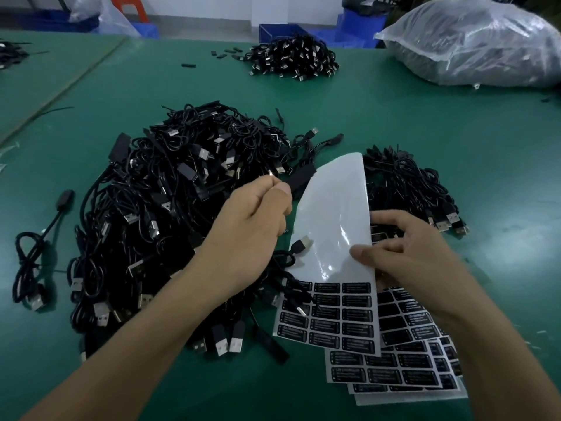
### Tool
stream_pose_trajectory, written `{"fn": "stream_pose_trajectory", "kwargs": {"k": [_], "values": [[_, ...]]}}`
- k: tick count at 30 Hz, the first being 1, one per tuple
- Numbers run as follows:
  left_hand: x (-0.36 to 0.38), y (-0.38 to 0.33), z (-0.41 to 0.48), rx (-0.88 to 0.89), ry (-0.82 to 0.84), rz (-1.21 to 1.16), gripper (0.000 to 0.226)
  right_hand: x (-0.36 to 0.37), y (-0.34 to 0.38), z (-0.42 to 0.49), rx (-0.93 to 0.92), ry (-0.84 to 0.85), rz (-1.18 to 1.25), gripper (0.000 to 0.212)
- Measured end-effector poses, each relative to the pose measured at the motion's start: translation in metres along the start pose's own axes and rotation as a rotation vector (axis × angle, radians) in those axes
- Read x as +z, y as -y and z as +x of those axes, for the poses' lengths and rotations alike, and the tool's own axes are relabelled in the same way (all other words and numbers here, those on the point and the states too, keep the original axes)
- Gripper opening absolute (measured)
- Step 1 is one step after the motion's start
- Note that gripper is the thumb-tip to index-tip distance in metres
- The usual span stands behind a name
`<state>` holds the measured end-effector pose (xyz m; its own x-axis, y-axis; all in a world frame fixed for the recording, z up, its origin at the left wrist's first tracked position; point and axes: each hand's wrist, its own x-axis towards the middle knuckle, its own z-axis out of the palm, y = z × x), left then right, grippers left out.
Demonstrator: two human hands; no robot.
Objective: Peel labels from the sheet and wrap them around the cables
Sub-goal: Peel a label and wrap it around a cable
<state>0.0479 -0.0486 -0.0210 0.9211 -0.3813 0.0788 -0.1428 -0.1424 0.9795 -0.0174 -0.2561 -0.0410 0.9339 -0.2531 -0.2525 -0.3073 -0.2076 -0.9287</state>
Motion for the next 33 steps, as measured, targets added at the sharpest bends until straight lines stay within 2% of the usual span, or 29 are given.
{"fn": "stream_pose_trajectory", "kwargs": {"k": [4, 6, 10, 13, 16, 20, 24, 28, 33], "values": [[0.000, 0.006, 0.001, 0.001, -0.005, 0.065, 0.035, -0.012, -0.004, -0.007, 0.071, 0.188, 0.000, 0.021], [-0.001, 0.009, 0.002, 0.001, -0.025, 0.084, 0.036, -0.015, -0.005, -0.009, 0.068, 0.244, 0.071, 0.019], [0.000, 0.012, 0.002, 0.018, -0.061, 0.101, 0.036, -0.005, -0.008, -0.002, 0.032, 0.200, 0.171, 0.020], [0.002, 0.013, -0.003, 0.130, -0.031, 0.326, 0.041, 0.010, -0.007, 0.001, -0.008, 0.127, 0.268, 0.029], [0.008, 0.012, -0.009, 0.186, 0.080, 0.493, 0.039, 0.020, -0.005, 0.001, -0.025, 0.105, 0.368, 0.039], [0.015, 0.019, -0.010, 0.103, 0.211, 0.367, 0.050, 0.026, -0.006, 0.000, -0.054, 0.087, 0.392, 0.030], [0.011, 0.022, -0.007, 0.058, 0.237, 0.241, 0.057, 0.029, -0.007, -0.001, -0.093, 0.074, 0.391, 0.026], [0.013, 0.026, -0.006, 0.048, 0.245, 0.248, 0.059, 0.032, -0.009, -0.003, -0.128, 0.055, 0.392, 0.034], [0.011, 0.029, -0.004, 0.052, 0.233, 0.239, 0.055, 0.034, -0.008, -0.005, -0.136, 0.074, 0.400, 0.030]]}}
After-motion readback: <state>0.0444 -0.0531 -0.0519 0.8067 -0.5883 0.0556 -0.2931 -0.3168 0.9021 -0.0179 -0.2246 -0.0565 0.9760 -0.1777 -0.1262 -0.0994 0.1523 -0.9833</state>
